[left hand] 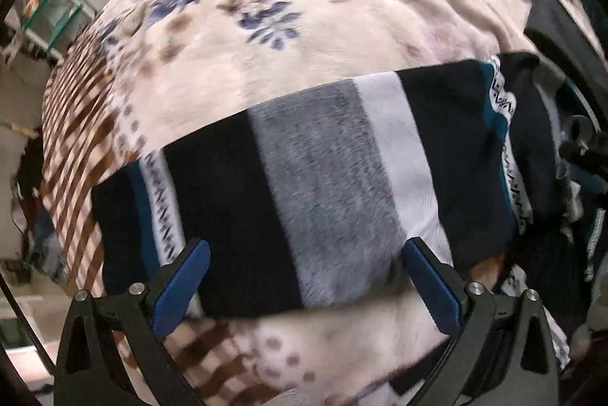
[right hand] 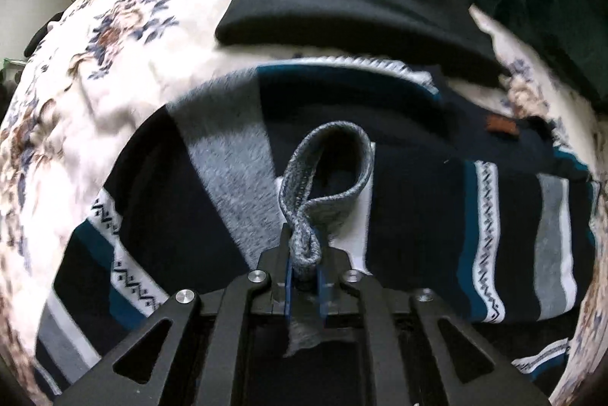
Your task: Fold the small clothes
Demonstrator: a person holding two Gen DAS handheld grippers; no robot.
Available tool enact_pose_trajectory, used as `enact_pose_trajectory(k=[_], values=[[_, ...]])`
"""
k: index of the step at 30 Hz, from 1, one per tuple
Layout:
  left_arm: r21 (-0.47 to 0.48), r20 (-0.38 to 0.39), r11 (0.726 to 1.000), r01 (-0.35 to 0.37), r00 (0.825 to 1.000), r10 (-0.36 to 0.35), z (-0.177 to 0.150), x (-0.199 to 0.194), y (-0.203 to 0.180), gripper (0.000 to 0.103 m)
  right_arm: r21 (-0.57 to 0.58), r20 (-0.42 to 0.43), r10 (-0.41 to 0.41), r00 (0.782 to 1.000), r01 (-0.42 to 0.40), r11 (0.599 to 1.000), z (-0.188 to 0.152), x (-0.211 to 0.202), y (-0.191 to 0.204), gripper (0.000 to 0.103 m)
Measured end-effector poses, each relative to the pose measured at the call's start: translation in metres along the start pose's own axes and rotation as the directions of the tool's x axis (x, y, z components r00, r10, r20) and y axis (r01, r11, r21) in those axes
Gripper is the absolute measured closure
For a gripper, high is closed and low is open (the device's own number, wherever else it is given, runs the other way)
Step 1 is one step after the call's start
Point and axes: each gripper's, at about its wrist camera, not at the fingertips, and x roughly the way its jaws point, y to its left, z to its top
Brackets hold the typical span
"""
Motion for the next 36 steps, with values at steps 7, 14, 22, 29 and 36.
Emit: enact_pose_trajectory(k=[7,14,22,29,36], values=[[-0.237,-0.138,0.964,0.119,0.978,-0.154,-0.033,0.01,0.079,0.0,0.181,-0.039,0.343,0.938,-0.331,0.926,-0.019,-0.053,-0.078,0.03],[-0.724,-0.043,0.656,0.212,0.936,-0.35,-0.057,0.059,0.163,0.0,0.28,-0.071,0.18,0.981,-0.153,0.948,-0.053,-0.08,-0.162,0.025],[-0.823,0.064,0.544,0.162,0.979,-0.195,-0.047,0.052,0.177,0.085,0.293,-0.137,-0.029,0.99,0.069,0.954,-0.07,-0.072,-0.201,0.025],[-0.601,0.209,0.777,0.189,0.975,-0.076,0.026,0.008,0.131,0.094,0.261,-0.05,-0.239,0.97,0.244,0.934,-0.066,-0.092,-0.21,0.025],[-0.182,0.441,0.959,0.217,0.89,-0.117,0.073,-0.091,0.02,0.095,0.321,-0.008,-0.147,0.989,0.141,0.936,-0.059,-0.099,-0.238,0.022]])
